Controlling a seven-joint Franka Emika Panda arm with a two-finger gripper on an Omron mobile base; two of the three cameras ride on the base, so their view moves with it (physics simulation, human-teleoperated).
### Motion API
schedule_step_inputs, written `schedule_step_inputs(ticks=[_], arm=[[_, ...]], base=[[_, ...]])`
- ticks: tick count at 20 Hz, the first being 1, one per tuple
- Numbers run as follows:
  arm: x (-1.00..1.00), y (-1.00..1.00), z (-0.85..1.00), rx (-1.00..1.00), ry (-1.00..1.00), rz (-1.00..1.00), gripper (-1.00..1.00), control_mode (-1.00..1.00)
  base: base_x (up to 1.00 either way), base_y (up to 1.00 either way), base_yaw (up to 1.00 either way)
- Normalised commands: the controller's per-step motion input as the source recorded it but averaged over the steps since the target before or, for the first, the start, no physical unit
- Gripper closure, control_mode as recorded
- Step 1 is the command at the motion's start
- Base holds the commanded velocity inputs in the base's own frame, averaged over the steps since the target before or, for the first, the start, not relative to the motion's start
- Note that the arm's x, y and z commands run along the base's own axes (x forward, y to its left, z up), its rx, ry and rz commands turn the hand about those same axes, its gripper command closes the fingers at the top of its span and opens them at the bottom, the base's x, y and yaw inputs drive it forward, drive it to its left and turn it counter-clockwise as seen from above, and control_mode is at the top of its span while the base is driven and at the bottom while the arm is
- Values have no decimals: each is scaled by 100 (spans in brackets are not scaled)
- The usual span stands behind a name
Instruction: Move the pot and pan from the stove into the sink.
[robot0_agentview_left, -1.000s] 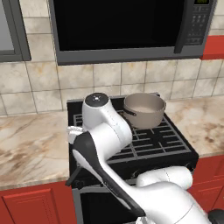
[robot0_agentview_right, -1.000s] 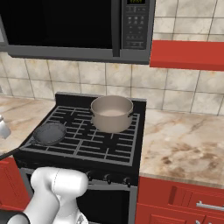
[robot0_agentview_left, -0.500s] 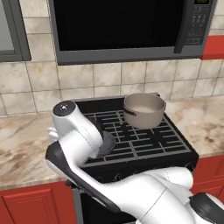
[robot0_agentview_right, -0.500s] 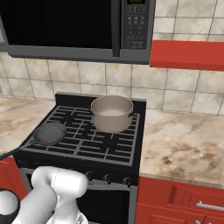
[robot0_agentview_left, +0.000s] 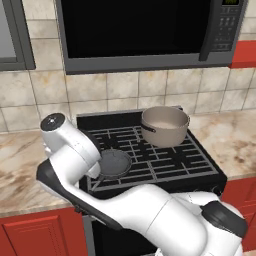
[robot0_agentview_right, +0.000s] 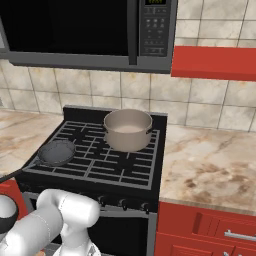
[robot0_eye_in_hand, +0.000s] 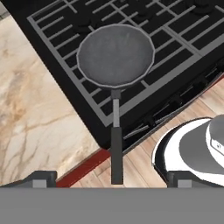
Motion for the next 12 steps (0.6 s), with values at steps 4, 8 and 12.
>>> schedule_step_inputs(ticks=[4, 8, 12], arm=[[0, -2, -26, 5, 1, 0, -100, -100], [0, -9, -37, 6, 5, 2, -100, -100], [1, -10, -40, 7, 5, 3, -100, -100]], base=[[0, 0, 0], [0, 0, 0], [0, 0, 0]])
